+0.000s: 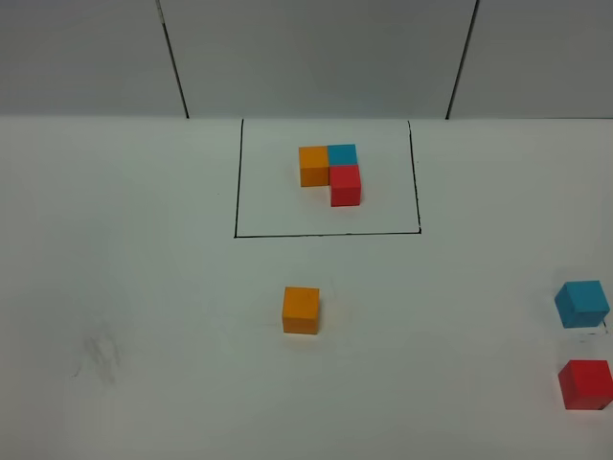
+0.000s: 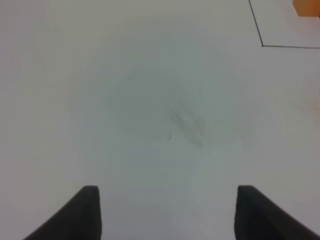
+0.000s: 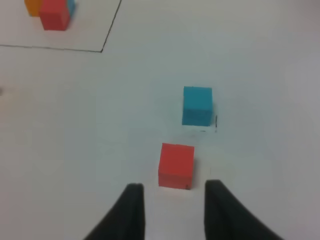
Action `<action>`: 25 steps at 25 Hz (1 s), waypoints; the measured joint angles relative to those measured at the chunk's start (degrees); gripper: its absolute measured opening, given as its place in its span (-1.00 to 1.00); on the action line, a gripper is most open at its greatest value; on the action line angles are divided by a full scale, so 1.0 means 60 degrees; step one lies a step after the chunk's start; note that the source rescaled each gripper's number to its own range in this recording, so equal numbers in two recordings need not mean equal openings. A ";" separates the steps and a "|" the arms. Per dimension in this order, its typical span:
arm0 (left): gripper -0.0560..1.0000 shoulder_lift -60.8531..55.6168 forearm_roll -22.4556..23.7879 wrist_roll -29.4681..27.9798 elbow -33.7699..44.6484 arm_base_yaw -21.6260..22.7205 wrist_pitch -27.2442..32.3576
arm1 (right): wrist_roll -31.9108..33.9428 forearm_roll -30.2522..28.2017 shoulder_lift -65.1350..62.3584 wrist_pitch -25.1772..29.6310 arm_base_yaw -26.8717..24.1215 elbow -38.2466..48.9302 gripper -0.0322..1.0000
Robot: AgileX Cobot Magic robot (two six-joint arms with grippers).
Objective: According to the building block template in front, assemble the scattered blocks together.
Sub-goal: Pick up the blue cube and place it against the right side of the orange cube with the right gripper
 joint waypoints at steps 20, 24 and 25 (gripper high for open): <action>-0.35 0.0000 0.0000 0.0000 0.0000 0.0000 0.0000 | 0.0791 -0.0608 0.3809 -0.0893 0.0000 -0.0523 1.00; -0.35 0.0000 0.0000 0.0000 0.0000 0.0000 0.0000 | 0.0780 -0.0616 0.5304 -0.1289 0.0000 -0.1250 1.00; -0.35 0.0000 0.0000 0.0000 0.0000 0.0000 0.0000 | 0.0762 -0.0616 0.5792 -0.1318 0.0000 -0.1503 1.00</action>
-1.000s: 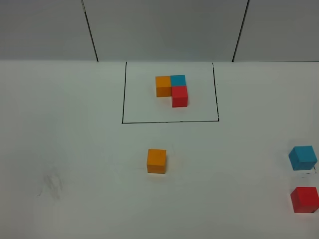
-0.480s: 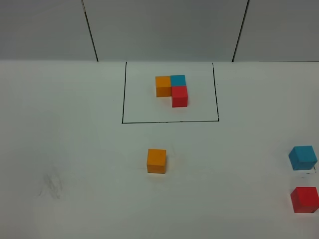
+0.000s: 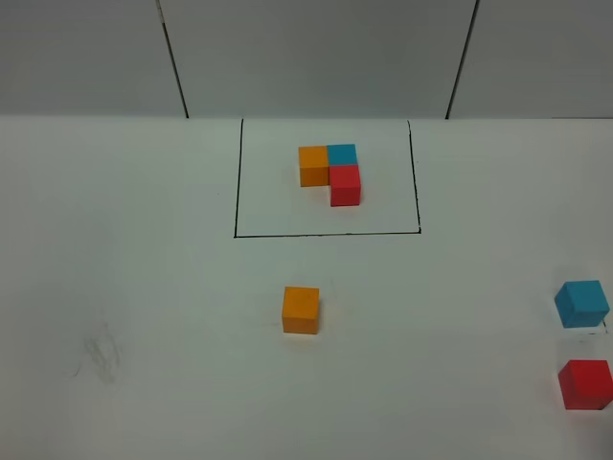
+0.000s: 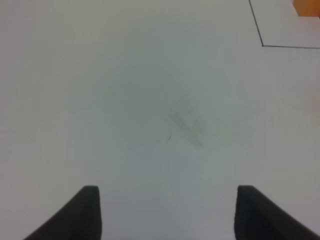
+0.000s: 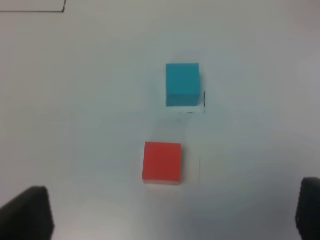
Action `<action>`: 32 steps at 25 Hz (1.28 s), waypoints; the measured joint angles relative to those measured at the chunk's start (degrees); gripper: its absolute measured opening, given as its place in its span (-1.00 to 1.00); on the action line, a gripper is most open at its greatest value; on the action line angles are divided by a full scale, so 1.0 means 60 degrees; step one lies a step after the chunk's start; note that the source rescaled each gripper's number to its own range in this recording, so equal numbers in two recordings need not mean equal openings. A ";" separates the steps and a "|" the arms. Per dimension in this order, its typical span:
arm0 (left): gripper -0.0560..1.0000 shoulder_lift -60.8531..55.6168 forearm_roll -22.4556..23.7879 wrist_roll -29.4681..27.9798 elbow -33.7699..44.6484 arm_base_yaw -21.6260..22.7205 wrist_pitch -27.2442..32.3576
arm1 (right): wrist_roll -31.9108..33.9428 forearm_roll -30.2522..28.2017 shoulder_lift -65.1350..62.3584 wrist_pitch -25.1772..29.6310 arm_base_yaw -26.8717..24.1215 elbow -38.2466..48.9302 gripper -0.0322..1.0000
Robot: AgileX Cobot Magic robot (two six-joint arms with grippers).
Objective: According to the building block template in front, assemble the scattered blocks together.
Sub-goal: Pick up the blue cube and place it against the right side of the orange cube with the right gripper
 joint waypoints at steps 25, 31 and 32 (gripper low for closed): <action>-0.35 0.0000 0.0000 0.0000 0.0000 0.0000 -0.0008 | -0.0559 -0.0426 0.9056 0.1555 -0.1173 -0.4796 1.00; -0.35 0.0000 0.0000 0.0000 0.0000 0.0000 -0.0008 | -0.0658 -0.0238 0.9646 0.0569 -0.1185 -0.4677 0.99; -0.35 0.0000 0.0000 0.0000 0.0000 0.0000 -0.0008 | -0.0678 -0.0169 0.9766 0.0490 -0.1185 -0.4678 0.98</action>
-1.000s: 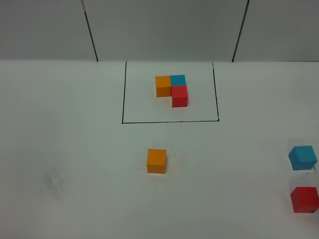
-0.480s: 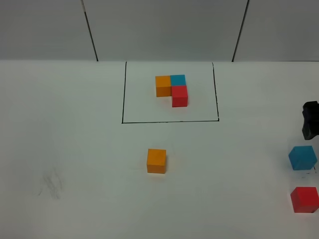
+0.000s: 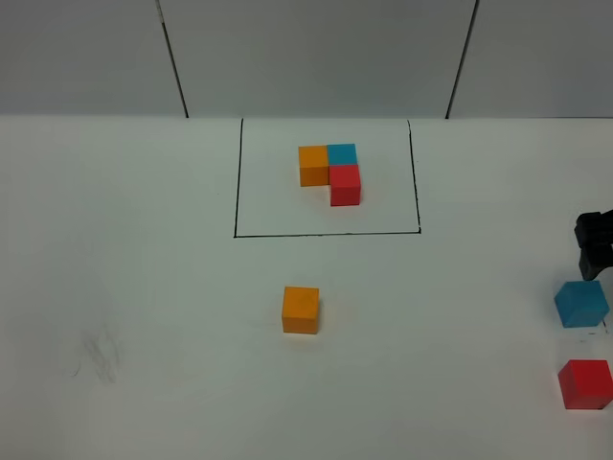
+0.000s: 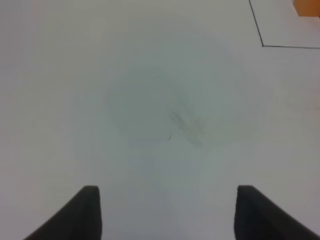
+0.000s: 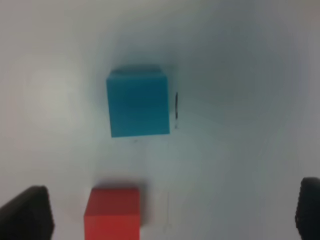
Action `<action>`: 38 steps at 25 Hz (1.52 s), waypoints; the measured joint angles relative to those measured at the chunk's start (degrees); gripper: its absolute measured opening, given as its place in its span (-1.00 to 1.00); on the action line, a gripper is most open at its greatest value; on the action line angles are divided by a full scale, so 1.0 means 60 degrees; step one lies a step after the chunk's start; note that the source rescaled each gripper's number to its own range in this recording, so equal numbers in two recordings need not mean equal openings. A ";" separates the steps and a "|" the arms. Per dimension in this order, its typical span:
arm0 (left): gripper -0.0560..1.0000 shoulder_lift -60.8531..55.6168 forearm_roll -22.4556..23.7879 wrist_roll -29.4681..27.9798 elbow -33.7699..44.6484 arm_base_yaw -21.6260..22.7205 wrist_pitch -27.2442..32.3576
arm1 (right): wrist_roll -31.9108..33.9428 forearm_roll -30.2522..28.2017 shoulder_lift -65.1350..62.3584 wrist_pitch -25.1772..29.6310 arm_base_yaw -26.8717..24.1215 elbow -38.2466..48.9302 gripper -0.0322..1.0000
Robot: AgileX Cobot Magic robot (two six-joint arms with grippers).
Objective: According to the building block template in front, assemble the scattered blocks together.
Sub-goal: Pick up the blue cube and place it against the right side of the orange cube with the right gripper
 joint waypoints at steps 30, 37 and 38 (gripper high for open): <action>-0.35 0.0000 0.0000 0.0000 0.0000 0.0000 0.0000 | -0.0819 0.0787 0.2859 -0.1997 0.0000 0.0183 0.71; -0.35 0.0000 0.0000 0.0000 0.0000 0.0000 0.0000 | -0.0844 0.0872 0.3032 -0.2113 0.0000 0.0183 0.47; -0.35 0.0000 0.0000 0.0000 0.0000 0.0000 0.0000 | -0.0844 0.0872 0.3044 -0.2113 0.0000 0.0183 0.38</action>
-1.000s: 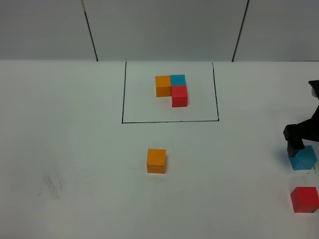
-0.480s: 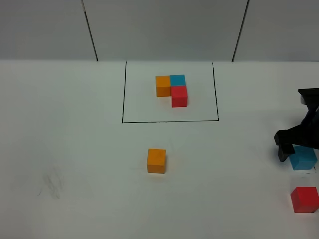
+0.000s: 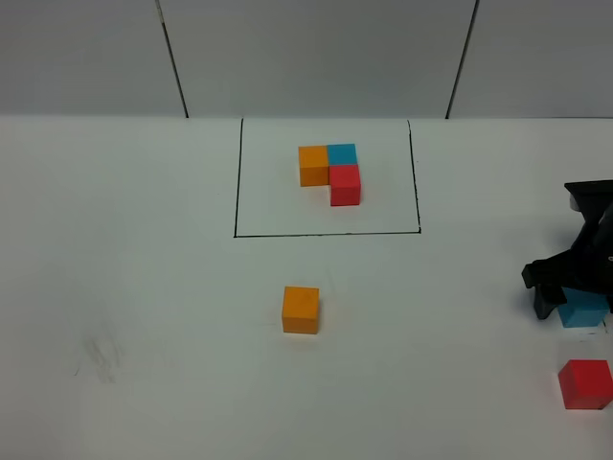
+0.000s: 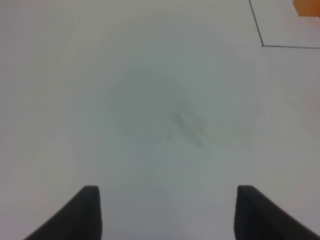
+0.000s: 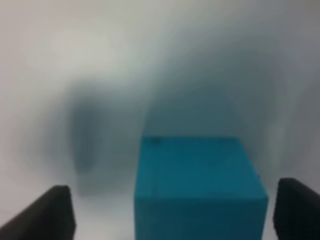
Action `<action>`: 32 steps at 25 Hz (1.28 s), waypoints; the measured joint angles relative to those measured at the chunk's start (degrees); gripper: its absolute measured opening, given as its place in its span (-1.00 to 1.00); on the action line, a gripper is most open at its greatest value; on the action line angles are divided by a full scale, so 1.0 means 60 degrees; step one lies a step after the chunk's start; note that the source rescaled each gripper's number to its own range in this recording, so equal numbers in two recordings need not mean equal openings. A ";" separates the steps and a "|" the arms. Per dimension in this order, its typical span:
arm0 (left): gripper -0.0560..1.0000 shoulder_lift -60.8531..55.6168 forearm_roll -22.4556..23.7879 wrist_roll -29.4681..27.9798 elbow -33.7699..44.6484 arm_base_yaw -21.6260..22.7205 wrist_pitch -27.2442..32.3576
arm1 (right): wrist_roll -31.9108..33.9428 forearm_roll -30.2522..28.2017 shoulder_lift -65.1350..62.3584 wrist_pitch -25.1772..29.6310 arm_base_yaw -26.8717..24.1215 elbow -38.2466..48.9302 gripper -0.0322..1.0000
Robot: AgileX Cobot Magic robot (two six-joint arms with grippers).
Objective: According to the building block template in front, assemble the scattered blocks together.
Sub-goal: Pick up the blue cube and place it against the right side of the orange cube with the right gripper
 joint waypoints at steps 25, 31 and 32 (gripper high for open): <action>-0.35 0.0000 0.0000 0.0000 0.0000 0.0000 0.0000 | -0.6170 -0.0090 -0.2466 0.1519 0.2922 -0.0008 -0.48; -0.35 0.0000 0.0000 0.0000 0.0000 0.0000 0.0000 | -0.7406 -0.0870 -0.2436 0.0712 0.4648 -0.0036 -0.48; -0.35 0.0000 0.0000 0.0000 0.0000 0.0000 0.0000 | -0.7553 -0.0939 -0.2395 0.0635 0.4828 -0.0095 -0.48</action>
